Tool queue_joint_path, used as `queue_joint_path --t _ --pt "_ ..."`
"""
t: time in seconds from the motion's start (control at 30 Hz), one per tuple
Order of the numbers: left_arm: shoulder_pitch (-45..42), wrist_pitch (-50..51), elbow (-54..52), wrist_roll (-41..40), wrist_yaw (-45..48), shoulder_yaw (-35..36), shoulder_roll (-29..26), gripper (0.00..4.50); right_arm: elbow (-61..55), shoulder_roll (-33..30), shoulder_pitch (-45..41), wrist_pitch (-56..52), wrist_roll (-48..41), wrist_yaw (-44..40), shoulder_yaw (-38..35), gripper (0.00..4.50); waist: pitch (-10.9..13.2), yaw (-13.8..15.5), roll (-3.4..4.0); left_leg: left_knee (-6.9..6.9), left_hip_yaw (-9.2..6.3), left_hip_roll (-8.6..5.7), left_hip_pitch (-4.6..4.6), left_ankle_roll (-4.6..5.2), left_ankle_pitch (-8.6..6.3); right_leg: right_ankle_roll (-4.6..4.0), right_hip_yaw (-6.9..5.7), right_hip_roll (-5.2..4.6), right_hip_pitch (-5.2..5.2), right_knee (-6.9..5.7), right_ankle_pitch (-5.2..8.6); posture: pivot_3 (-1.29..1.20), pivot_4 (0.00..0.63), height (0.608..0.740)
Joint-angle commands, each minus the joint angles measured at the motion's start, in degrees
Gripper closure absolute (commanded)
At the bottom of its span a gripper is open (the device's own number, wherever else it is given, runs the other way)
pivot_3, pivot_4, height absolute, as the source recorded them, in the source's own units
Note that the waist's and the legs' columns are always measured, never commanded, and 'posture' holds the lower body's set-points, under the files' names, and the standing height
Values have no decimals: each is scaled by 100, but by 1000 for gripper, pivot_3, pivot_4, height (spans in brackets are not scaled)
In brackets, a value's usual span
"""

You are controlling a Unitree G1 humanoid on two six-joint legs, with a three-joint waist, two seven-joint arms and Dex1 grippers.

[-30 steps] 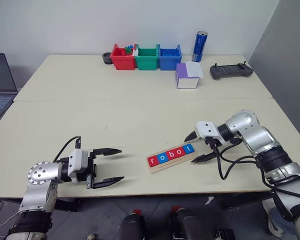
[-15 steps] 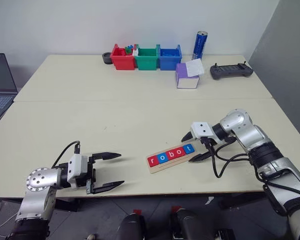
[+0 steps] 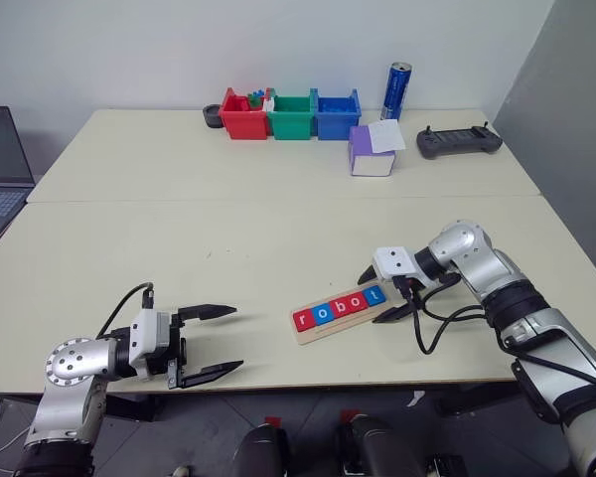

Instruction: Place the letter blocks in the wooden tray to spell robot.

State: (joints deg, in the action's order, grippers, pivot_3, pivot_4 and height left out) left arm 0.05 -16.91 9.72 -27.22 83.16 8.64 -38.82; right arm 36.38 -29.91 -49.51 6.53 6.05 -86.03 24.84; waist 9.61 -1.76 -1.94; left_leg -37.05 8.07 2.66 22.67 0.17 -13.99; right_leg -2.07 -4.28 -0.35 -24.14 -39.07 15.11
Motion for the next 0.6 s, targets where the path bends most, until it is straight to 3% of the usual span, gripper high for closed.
queue_joint_path --t 0.03,0.13,0.6 --pt "27 -85 -130 -121 -4 169 -78 0 76 11 -103 51 134 51 28 402 0 0 0 0 0 0 0 0 0 0 0 0 0 0 0 0 150 740" --pt "1 -110 -72 -107 13 170 -60 0 26 -7 -71 -82 74 26 -22 1100 0 0 0 0 0 0 -1 0 0 0 0 0 1 0 0 0 150 740" --pt "-120 -207 123 -85 92 114 -48 0 -1201 -479 453 -1530 -44 498 -390 1096 0 10 -1 0 0 -3 2 1 0 -2 0 -4 0 1 -1 0 150 740"
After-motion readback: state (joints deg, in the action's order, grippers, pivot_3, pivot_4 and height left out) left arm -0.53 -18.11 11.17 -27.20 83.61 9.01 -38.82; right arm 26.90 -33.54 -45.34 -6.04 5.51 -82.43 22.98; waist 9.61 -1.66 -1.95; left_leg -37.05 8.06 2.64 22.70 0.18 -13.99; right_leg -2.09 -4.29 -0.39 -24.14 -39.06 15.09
